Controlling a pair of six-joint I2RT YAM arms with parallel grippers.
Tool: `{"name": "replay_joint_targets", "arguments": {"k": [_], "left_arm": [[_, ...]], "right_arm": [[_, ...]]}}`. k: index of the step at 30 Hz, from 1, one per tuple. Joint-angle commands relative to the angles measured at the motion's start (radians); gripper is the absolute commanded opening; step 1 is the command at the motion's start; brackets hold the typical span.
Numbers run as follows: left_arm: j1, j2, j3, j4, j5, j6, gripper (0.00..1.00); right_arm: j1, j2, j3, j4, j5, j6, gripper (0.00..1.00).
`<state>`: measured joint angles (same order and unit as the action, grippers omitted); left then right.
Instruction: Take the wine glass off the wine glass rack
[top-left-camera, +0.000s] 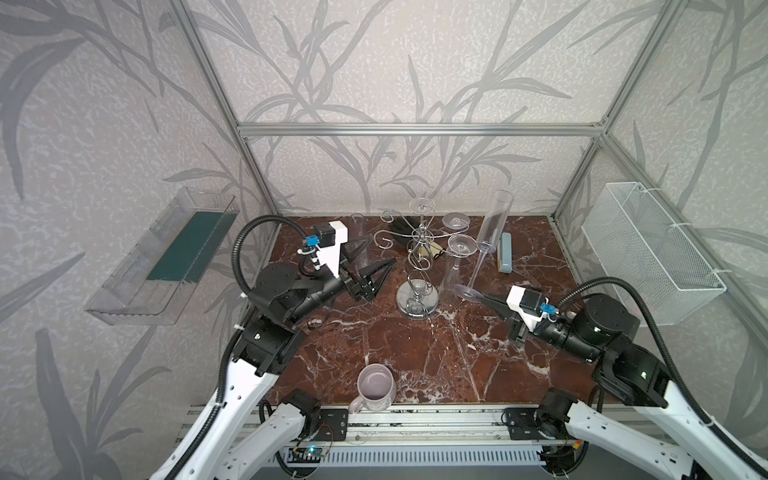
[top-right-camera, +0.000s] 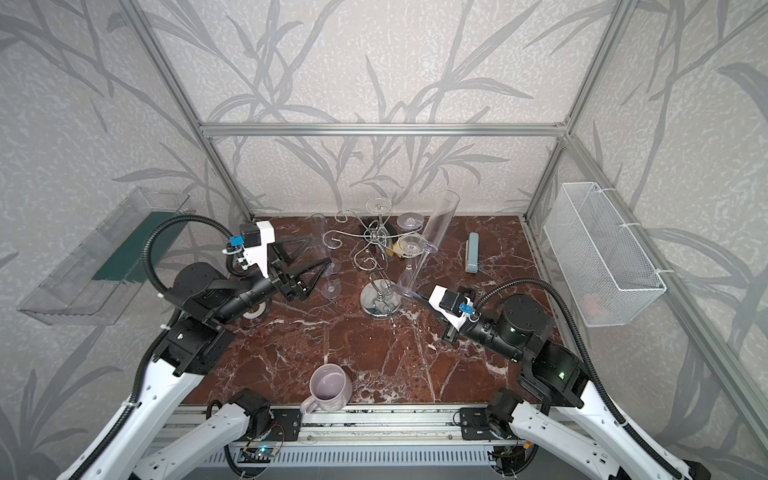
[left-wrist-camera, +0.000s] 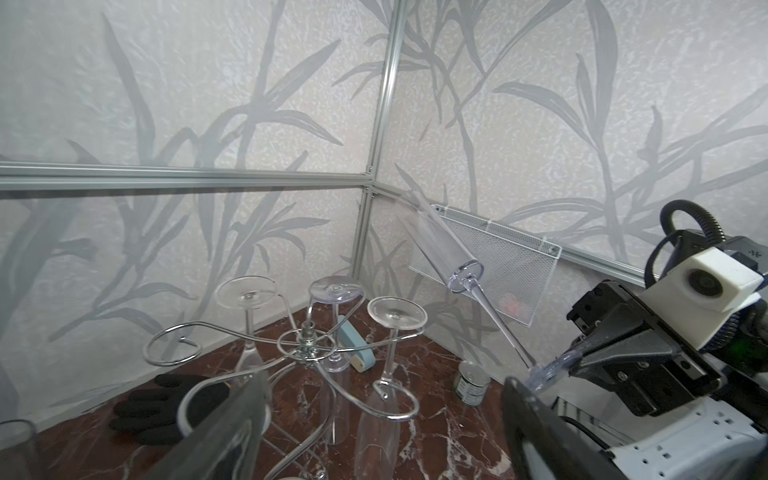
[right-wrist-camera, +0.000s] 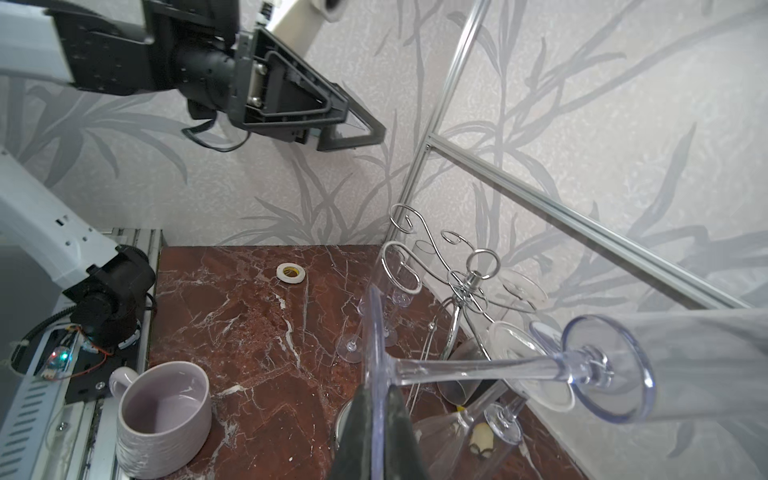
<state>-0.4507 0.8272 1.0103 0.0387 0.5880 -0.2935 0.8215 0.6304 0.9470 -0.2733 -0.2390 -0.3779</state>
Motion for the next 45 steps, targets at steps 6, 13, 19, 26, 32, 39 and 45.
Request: {"name": "replay_joint_targets", "arguments": {"k": [6, 13, 19, 26, 32, 39, 45], "left_arm": [[-0.158, 0.125, 0.082, 0.016, 0.2, -0.045, 0.89], [-0.255, 0.222, 0.132, 0.032, 0.249, -0.082, 0.87], [-0.304, 0.286, 0.129, 0.138, 0.273, -0.158, 0.86], [-0.37, 0.356, 0.151, 0.195, 0.3, -0.197, 0.77], [-0.408, 0.395, 0.191, 0.145, 0.323, -0.173, 0.64], [-0.414, 0.398, 0.203, 0.073, 0.299, -0.123, 0.26], [-0.418, 0.399, 0.206, 0.072, 0.294, -0.127, 0.0]], "right_arm": [[0.011, -0.041, -0.032, 0.084, -0.117, -0.323, 0.0], [0.021, -0.062, -0.056, 0.073, -0.158, -0.447, 0.0], [0.042, -0.074, -0.068, 0.079, -0.153, -0.519, 0.0], [0.073, -0.068, -0.08, 0.077, -0.134, -0.574, 0.0], [0.1, -0.067, -0.079, 0.037, -0.099, -0.618, 0.0], [0.12, -0.083, -0.103, 0.04, -0.046, -0.649, 0.0], [0.134, -0.078, -0.109, 0.049, -0.023, -0.67, 0.0]]}}
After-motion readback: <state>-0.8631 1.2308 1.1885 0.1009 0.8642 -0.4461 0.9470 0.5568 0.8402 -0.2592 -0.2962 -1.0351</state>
